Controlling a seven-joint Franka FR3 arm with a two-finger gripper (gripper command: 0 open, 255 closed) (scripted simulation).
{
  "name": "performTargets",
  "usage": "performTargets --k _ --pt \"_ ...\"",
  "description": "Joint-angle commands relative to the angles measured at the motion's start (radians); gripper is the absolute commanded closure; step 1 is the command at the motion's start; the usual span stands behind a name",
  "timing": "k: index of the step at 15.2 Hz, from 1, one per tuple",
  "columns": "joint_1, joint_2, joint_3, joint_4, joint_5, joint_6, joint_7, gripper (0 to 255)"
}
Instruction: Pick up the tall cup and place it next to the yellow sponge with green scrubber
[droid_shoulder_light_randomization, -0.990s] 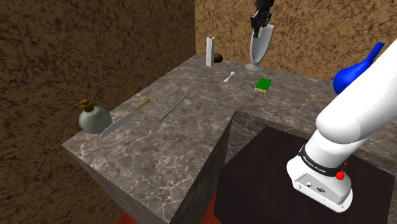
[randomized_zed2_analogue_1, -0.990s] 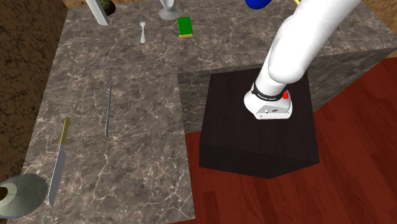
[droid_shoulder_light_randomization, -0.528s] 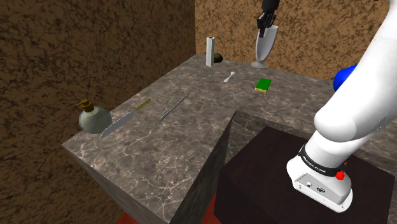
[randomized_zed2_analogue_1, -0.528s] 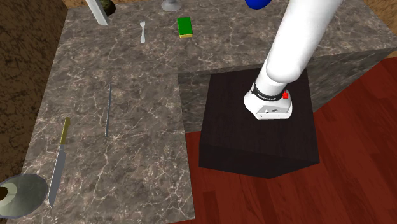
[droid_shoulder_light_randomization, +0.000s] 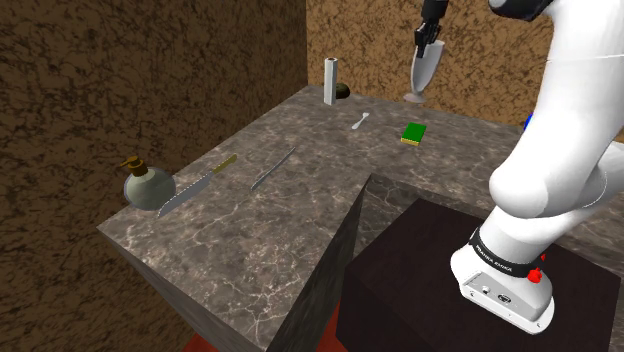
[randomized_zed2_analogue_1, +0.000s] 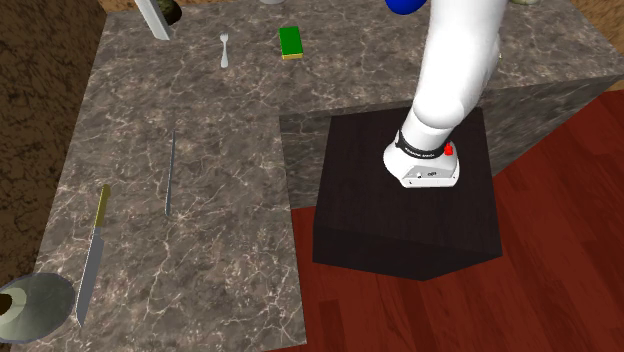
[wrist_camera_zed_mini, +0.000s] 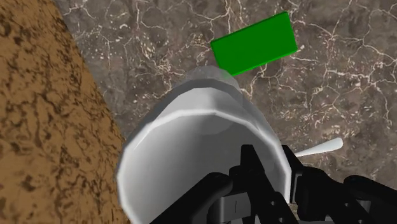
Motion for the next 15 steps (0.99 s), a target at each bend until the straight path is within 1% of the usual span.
performTargets --k 1,3,5,6,7,11,15 --pt "-0.036 0.074 -0.005 0.092 0.025 -0.020 -0.034 255" --pt "-0.080 0.164 -0.005 0.213 0.051 -0.056 -0.063 255" --pt "-0.132 0.266 -0.001 0.363 0.078 -0.105 -0.085 255" --pt "-0.162 0.327 0.004 0.457 0.091 -0.138 -0.093 255" --pt "-0.209 0.428 0.012 0.622 0.111 -0.201 -0.098 255" --pt "-0.189 0.391 0.010 0.502 0.103 -0.119 -0.106 255" --pt "-0.174 0.372 0.008 0.414 0.101 -0.052 -0.112 255"
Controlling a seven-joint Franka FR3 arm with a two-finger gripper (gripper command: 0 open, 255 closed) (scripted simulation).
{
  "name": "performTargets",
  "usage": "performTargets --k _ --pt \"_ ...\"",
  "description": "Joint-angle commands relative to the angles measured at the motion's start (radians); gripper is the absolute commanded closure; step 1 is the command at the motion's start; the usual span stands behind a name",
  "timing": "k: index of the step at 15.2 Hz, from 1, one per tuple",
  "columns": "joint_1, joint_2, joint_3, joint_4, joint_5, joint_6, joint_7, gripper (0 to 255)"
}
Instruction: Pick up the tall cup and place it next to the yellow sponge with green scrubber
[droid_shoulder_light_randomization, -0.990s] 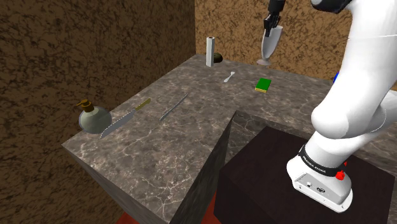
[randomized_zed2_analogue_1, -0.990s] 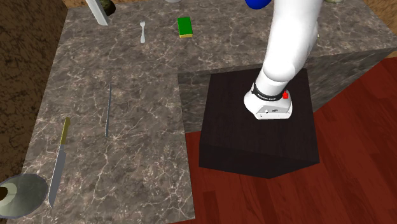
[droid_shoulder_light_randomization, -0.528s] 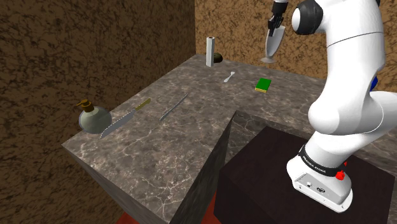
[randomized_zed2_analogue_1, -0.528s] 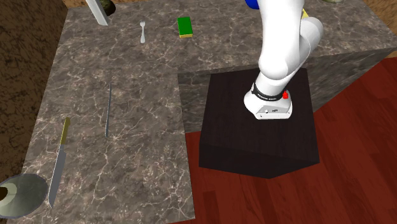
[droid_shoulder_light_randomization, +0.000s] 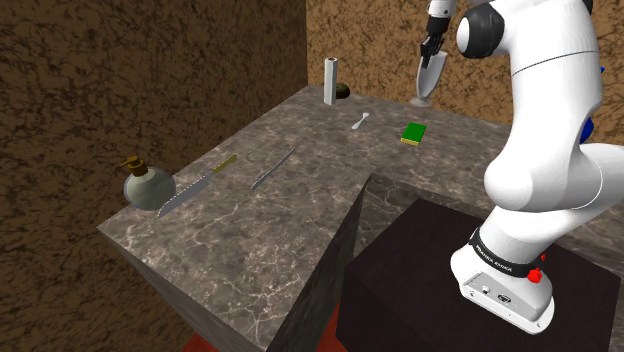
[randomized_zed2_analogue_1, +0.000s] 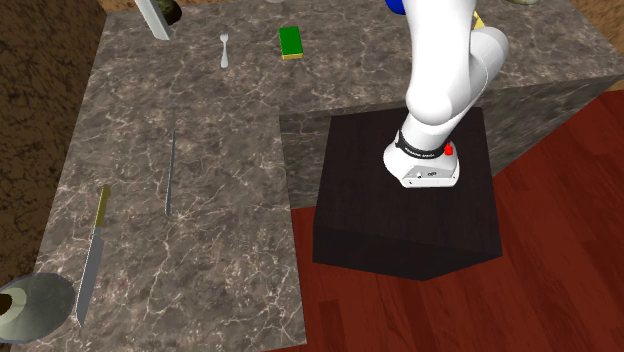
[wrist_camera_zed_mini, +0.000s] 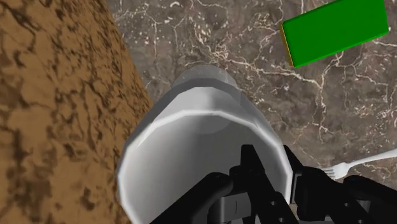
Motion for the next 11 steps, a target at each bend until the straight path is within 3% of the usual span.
performTargets --k 1,8,11 --pt "0.008 -0.011 -0.001 -0.045 -0.001 0.035 -0.002 255" --pt "0.023 -0.017 -0.001 -0.149 0.000 0.130 -0.011 255" --pt "0.023 -0.017 -0.001 -0.149 0.000 0.130 -0.011 255"
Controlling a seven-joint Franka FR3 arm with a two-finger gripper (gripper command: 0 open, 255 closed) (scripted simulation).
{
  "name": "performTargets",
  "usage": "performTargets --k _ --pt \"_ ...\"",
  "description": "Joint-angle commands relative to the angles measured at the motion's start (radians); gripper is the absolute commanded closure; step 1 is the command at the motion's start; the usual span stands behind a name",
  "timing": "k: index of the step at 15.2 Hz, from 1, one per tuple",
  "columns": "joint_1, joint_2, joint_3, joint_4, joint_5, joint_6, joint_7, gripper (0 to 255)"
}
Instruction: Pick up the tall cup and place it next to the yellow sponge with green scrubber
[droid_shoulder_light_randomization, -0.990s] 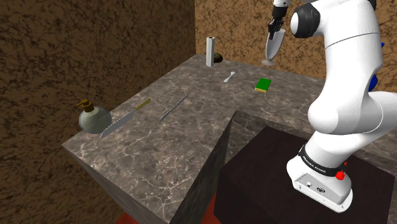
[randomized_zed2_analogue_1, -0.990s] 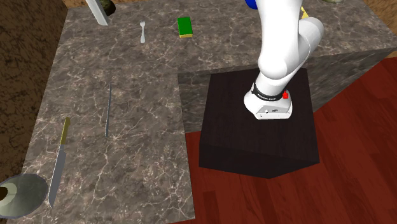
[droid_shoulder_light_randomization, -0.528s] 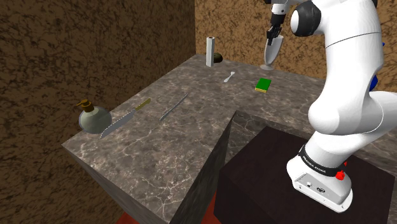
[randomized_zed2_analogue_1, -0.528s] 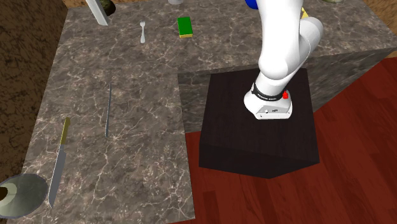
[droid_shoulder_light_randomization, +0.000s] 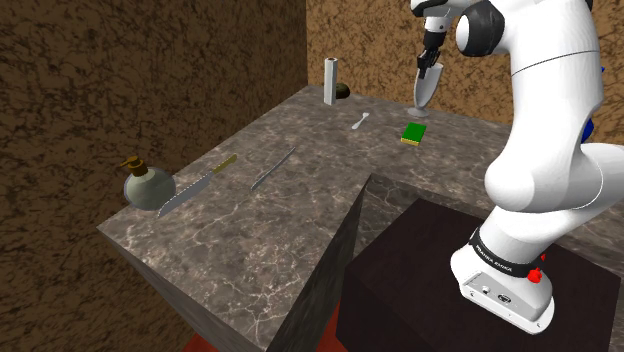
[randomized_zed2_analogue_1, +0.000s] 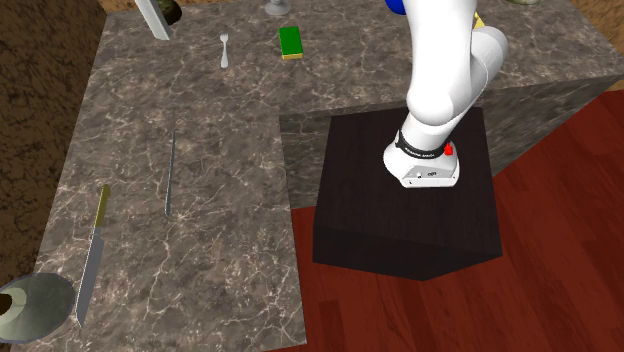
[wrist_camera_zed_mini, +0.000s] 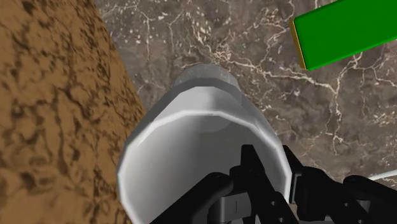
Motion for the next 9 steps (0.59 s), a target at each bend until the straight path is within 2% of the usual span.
performTargets --k 1,4,5,9 --pt "0.000 0.000 0.000 0.000 0.000 0.001 0.000 255" --pt "0.000 0.000 0.000 0.000 0.000 0.001 0.000 255" --pt "0.000 0.000 0.000 0.000 0.000 0.001 0.000 0" --pt "0.000 -0.001 0.000 -0.001 0.000 0.002 0.000 0"
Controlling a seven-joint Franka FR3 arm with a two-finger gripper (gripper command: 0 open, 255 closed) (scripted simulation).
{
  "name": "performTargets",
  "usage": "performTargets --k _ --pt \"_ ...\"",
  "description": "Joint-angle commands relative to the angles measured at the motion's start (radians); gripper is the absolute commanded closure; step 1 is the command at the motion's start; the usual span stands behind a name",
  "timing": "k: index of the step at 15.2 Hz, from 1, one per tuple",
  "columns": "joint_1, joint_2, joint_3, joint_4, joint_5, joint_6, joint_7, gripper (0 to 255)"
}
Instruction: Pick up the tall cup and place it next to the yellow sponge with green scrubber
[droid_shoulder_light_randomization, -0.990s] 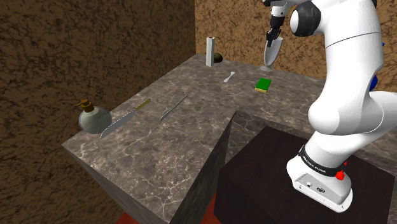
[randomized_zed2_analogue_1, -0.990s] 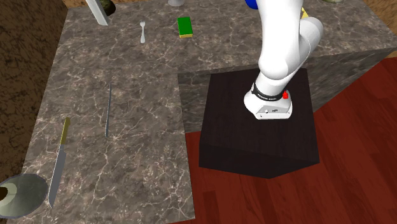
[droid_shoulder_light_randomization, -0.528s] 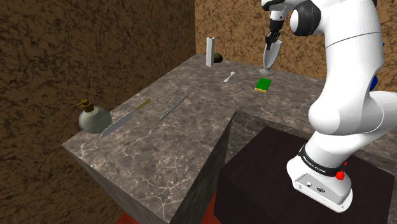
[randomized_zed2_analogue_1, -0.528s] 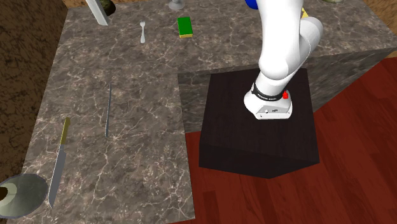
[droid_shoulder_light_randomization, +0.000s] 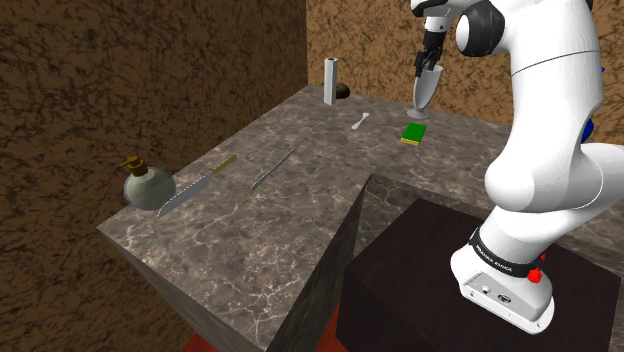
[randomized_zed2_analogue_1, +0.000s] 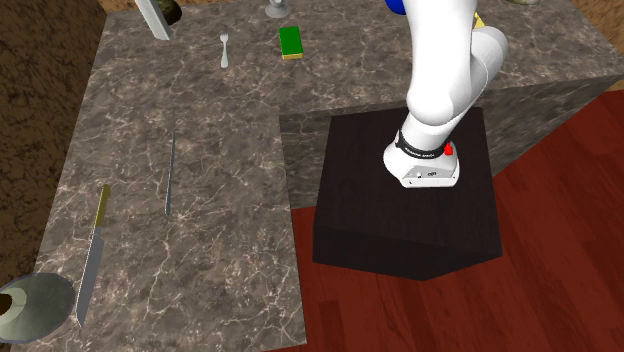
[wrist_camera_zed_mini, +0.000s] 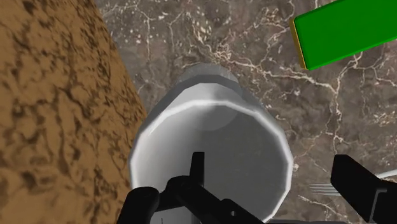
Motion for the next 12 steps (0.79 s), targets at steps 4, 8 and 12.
performTargets --k 4,8,12 --pt "-0.018 0.010 0.000 0.121 -0.001 -0.108 0.009 0" --pt "-0.025 0.018 0.001 0.161 0.000 -0.140 0.012 0" --pt "-0.025 0.018 0.001 0.161 0.000 -0.140 0.012 0"
